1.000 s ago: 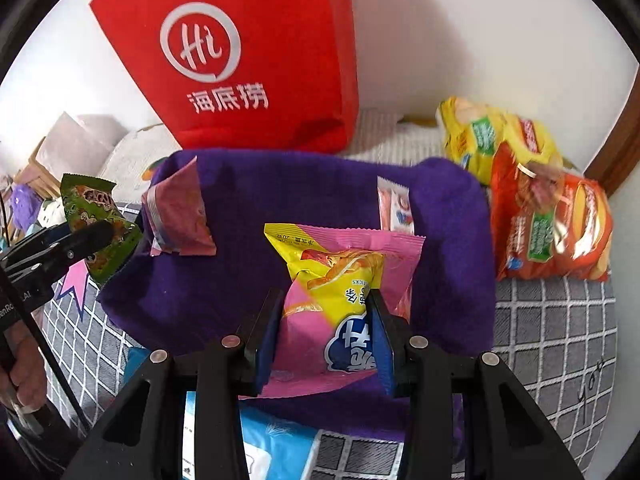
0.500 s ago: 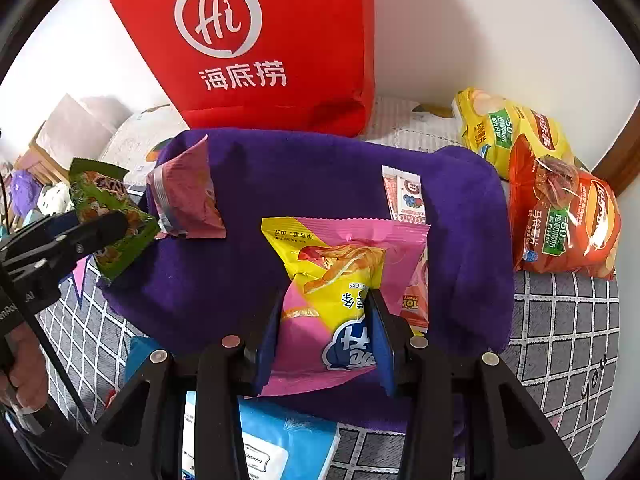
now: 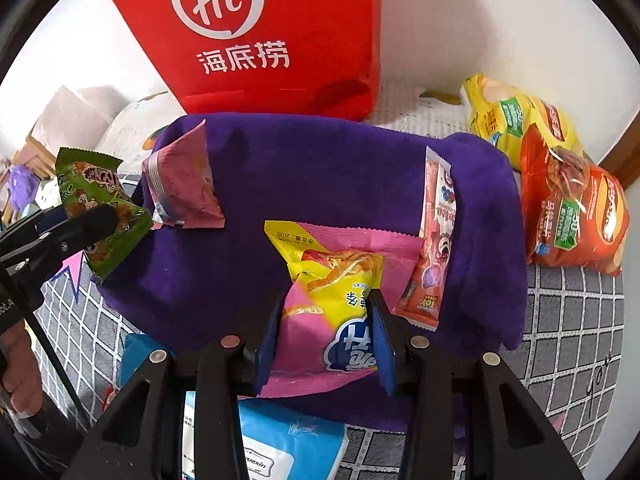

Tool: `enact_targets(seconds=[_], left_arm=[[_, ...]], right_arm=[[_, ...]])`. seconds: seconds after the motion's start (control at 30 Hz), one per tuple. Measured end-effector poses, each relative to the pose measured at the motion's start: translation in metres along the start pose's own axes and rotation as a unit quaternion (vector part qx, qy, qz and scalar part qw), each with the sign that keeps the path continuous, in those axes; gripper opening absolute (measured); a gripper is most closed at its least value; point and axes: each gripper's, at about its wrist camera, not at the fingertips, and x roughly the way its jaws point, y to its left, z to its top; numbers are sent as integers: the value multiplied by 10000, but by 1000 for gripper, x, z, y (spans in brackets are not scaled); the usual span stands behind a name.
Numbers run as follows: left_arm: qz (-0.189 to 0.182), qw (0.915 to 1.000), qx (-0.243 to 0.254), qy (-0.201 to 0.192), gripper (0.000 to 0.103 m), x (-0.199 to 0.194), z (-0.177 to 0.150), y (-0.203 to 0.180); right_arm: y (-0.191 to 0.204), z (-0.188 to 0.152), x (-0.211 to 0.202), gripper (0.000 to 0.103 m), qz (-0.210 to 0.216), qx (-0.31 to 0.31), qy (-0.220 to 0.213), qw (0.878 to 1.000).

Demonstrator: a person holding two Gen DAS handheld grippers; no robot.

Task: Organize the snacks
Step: 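Lower both snacks onto the towel and open the right then left tool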

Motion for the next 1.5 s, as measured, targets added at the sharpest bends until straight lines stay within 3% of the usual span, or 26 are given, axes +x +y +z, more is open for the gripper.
enact_targets(seconds=[0.23, 0.5, 0.9, 1.03, 1.1, 1.17, 1.5], left_arm=[[-30, 10000, -10, 88, 46, 5, -1, 1], [-74, 9992, -60, 376, 47, 22, -4, 4], [99, 9976, -49, 684, 47, 39, -9, 7], [-106, 9972, -98, 734, 48, 42, -9, 7], [-169, 9972, -112, 721, 60, 43, -9, 4], [-122, 9977, -60, 660, 63, 41, -9, 2], [63, 9992, -70, 376, 65, 21, -4, 4]], right_arm=[[9, -1, -6, 52, -137, -286, -70, 9995], [5, -2, -38, 58, -70, -163, -583, 9981], [-1, -5, -55, 58, -84, -51, -792, 9968], [-4, -5, -58, 58, -63, 9, -833, 9965], [-6, -6, -60, 58, -67, 40, -868, 9962], [-6, -6, -61, 59, -62, 79, -886, 9960], [7, -8, -73, 59, -242, -46, -1015, 9945]])
